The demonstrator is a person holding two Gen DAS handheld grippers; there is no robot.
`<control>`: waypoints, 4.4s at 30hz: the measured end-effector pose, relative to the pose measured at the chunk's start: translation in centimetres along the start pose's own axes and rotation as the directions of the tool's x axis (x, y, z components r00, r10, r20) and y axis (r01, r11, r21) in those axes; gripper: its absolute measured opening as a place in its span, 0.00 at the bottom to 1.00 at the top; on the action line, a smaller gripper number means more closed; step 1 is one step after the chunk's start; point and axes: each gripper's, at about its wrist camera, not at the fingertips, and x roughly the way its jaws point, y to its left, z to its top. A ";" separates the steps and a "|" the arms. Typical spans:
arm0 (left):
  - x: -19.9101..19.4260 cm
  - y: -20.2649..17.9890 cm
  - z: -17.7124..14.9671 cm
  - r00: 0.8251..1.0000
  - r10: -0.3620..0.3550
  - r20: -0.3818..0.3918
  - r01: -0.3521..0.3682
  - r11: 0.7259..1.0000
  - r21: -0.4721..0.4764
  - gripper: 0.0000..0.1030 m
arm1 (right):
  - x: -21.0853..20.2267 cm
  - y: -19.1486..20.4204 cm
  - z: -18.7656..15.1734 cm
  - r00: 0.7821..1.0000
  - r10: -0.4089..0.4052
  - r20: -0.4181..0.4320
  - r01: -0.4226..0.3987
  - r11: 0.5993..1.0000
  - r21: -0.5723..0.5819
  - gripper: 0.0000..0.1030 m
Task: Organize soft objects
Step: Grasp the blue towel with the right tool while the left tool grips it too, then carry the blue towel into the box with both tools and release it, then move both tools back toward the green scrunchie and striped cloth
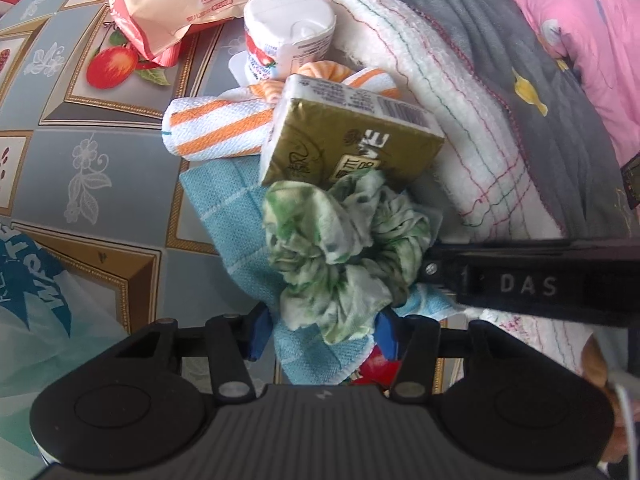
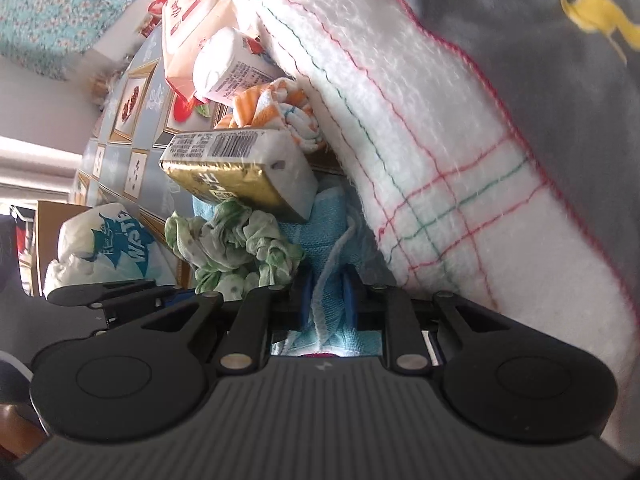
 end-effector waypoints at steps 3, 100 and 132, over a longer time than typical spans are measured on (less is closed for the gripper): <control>-0.2 -0.3 -0.1 1.000 0.003 0.000 -0.003 1.000 -0.001 0.48 | 0.3 0.0 -0.3 1.000 0.017 -0.012 -0.016 1.000 0.018 0.16; -17.5 31.8 -18.5 0.967 0.122 0.222 -0.079 0.978 -0.194 0.48 | 5.8 38.1 -11.1 0.941 0.333 -0.067 -0.338 0.935 -0.104 0.19; -25.8 25.7 -14.1 0.904 0.293 0.312 -0.166 0.912 -0.375 0.85 | -4.3 22.0 -8.3 0.929 0.310 0.202 -0.311 0.950 -0.028 0.51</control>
